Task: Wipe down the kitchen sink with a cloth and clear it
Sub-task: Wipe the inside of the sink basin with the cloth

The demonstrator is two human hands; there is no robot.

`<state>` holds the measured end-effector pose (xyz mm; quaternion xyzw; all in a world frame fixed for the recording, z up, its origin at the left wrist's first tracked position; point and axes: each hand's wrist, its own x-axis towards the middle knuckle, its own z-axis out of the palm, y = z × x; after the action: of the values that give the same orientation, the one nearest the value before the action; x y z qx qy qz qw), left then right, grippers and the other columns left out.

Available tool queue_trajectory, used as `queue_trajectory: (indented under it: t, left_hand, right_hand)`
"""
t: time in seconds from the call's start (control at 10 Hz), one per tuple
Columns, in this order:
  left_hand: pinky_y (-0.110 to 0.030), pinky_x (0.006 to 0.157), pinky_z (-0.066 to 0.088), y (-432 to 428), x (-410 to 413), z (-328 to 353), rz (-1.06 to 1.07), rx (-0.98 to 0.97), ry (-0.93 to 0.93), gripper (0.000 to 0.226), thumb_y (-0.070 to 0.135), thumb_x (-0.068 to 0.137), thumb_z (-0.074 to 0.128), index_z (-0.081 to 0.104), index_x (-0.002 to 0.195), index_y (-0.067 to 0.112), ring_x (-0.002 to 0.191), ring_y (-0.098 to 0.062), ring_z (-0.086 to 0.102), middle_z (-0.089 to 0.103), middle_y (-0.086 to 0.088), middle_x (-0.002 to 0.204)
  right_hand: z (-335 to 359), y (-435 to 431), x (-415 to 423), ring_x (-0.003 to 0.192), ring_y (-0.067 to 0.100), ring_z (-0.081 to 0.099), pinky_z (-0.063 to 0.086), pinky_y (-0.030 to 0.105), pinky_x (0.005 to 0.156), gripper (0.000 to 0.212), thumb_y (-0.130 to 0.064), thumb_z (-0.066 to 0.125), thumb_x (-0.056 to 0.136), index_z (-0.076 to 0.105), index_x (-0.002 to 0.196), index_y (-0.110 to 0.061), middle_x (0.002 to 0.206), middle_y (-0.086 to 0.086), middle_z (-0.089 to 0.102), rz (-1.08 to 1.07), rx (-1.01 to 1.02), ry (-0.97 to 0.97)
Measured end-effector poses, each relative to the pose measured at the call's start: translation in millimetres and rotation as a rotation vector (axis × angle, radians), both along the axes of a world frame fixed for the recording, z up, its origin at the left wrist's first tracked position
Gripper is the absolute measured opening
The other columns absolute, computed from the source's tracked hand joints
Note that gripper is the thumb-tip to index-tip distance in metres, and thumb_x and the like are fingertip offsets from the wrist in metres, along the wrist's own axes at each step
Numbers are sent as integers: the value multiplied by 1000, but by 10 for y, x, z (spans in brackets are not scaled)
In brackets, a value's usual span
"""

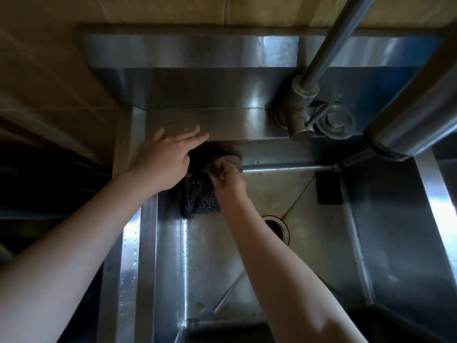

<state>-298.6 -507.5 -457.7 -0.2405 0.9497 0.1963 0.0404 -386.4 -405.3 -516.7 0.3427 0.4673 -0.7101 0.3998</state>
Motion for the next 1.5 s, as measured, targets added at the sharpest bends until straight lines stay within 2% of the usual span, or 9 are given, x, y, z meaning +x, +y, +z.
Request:
queue_trajectory:
  t: [0.2, 0.4, 0.6, 0.8, 1.0, 1.1, 1.2, 1.3, 1.5]
  left_hand:
    - [-48, 111, 19, -34, 42, -79, -15, 21, 36, 67, -1, 87, 39, 30, 143, 34, 139, -10, 26, 23, 9, 153]
    - [-45, 109, 21, -34, 39, -132, 0, 12, 57, 67, -1, 86, 41, 32, 142, 34, 138, -9, 28, 25, 9, 153]
    - [-46, 109, 22, 17, 29, -118, 13, 13, 78, 65, 0, 86, 43, 33, 142, 31, 139, -13, 28, 26, 6, 153]
    - [-43, 111, 20, -28, 23, -61, 14, 50, 50, 67, -4, 87, 37, 32, 142, 33, 139, -7, 26, 25, 10, 152]
    - [-42, 111, 17, -20, 27, 7, 28, 80, 45, 69, -7, 86, 36, 34, 142, 33, 139, -5, 25, 24, 11, 153]
    - [-43, 111, 17, -16, 20, 12, 29, 78, 39, 69, -7, 87, 37, 32, 143, 34, 139, -7, 25, 23, 11, 153]
    - [-46, 111, 20, -4, 18, -11, 26, 59, 36, 68, -6, 87, 37, 31, 143, 33, 139, -9, 26, 23, 10, 153]
    - [-47, 110, 22, 27, 7, -24, 39, 39, 22, 70, -4, 84, 39, 30, 143, 33, 140, -9, 25, 22, 9, 154]
    - [-44, 102, 27, 122, -61, 6, 79, -33, -7, 70, 2, 82, 44, 31, 143, 32, 140, -11, 27, 22, 6, 155]
  right_hand:
    - [20, 195, -241, 92, 26, 60, 56, 30, 70, 15, -1, 52, 91, 58, 104, -1, 104, 21, 60, -52, -49, -25]
    - [241, 825, -1020, 93, 23, 58, 37, 39, 110, 22, 4, 47, 92, 59, 110, -2, 103, 22, 59, -342, -51, 100]
    - [516, 844, -1020, 107, 26, 58, 39, 42, 107, 33, 3, 45, 94, 51, 127, 5, 134, 22, 53, -375, 4, 239]
    - [469, 419, -480, 84, 21, 67, 57, 24, 61, 33, -1, 62, 86, 55, 118, 2, 104, 15, 65, -191, 12, 95]
    - [304, 59, -137, 112, 30, 59, 49, 42, 95, 39, 3, 57, 89, 50, 128, 5, 124, 20, 59, -53, -83, -24]
    - [288, 220, -266, 79, 21, 65, 58, 27, 60, 8, -1, 54, 92, 60, 97, 0, 90, 13, 65, -4, -31, 62]
    - [269, 623, -611, 70, 3, 60, 51, 10, 58, 10, -13, 55, 93, 63, 96, -7, 83, -4, 62, 149, 83, 241]
    - [210, 988, -977, 81, 11, 61, 48, 21, 76, 19, -13, 54, 91, 61, 108, -7, 97, 7, 67, 322, 290, 514]
    - [398, 1387, -1361, 93, 7, 56, 45, 11, 85, 17, -11, 47, 96, 56, 111, -11, 107, 1, 60, 194, 253, 621]
